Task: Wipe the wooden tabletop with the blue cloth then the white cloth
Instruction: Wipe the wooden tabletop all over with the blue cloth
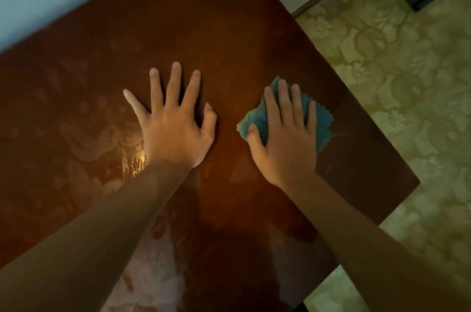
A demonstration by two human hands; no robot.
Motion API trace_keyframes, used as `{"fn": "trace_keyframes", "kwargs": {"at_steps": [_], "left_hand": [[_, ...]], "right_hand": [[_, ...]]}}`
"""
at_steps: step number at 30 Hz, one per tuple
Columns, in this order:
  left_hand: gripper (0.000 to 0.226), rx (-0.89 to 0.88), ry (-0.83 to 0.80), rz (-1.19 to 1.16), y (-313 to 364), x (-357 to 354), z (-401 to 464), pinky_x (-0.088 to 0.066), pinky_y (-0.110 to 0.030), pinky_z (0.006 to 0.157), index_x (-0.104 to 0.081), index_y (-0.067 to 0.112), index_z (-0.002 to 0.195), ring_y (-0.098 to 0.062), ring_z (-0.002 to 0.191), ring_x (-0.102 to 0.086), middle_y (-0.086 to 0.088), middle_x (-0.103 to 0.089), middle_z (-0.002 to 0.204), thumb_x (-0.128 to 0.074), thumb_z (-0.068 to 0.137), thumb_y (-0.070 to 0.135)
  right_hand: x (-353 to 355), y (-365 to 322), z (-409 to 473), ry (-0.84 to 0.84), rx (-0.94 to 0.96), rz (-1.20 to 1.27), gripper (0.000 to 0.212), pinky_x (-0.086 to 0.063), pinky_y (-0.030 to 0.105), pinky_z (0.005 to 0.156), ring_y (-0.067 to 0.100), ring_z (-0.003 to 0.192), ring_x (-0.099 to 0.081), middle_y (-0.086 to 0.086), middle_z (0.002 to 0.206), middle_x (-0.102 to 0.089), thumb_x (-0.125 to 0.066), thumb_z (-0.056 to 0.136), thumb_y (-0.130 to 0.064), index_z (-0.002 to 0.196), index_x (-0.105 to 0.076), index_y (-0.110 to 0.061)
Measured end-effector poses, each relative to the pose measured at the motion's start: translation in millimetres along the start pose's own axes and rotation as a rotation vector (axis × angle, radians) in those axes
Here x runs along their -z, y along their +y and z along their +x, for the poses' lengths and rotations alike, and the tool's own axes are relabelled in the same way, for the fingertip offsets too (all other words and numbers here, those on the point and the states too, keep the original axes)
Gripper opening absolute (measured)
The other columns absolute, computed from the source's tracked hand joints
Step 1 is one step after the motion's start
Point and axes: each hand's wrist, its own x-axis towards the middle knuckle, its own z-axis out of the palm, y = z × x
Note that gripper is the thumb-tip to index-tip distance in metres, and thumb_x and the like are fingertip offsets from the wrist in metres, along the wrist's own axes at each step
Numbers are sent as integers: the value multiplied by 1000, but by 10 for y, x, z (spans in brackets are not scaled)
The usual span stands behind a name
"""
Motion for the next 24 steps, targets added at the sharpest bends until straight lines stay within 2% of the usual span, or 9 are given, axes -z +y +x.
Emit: {"fn": "trace_keyframes", "kwargs": {"at_steps": [4,10,14,19,21,24], "left_hand": [[59,-9,4,-5,-13,-21,3,-4,-74,116,-32,29,157,-35,155,-10,-5,-25,166,-30,103,52],[59,-13,6,-21,-19,-13,-2,-3,-73,116,-33,28,157,-35,155,-10,-5,-24,166,-32,102,51],[60,-16,-10,-22,-23,2,-4,-1,-71,117,-31,28,158,-35,155,-8,-5,-22,167,-28,102,53],[58,-26,3,-98,-18,63,-24,0,-66,120,-36,25,156,-33,155,-8,-7,-23,166,-32,103,49],[56,-131,26,-104,-7,98,-54,-2,-64,120,-43,21,152,-34,155,-12,-10,-26,165,-36,102,43],[54,-451,15,-43,226,95,-215,-8,-63,119,-49,17,148,-37,152,-23,-15,-34,161,-37,100,38]], "right_hand": [[19,241,166,-18,41,-15,73,-11,55,127,31,157,-17,12,169,-25,-31,99,-55,161,-29,-16],[105,484,483,-36,-125,20,75,-3,53,128,29,159,-9,9,171,-16,-23,97,-55,163,-22,-17],[84,239,212,-11,-166,32,71,-7,56,127,30,158,-12,12,170,-19,-27,101,-51,162,-25,-15],[60,57,-259,-14,-60,34,71,-14,58,126,32,157,-17,13,168,-25,-31,101,-51,161,-31,-13],[70,78,-272,-15,-53,46,70,-13,58,126,32,158,-16,13,168,-24,-31,101,-50,161,-30,-13],[88,78,-279,-39,-54,61,71,-11,57,127,31,158,-13,12,169,-22,-29,101,-52,162,-28,-14]]}}
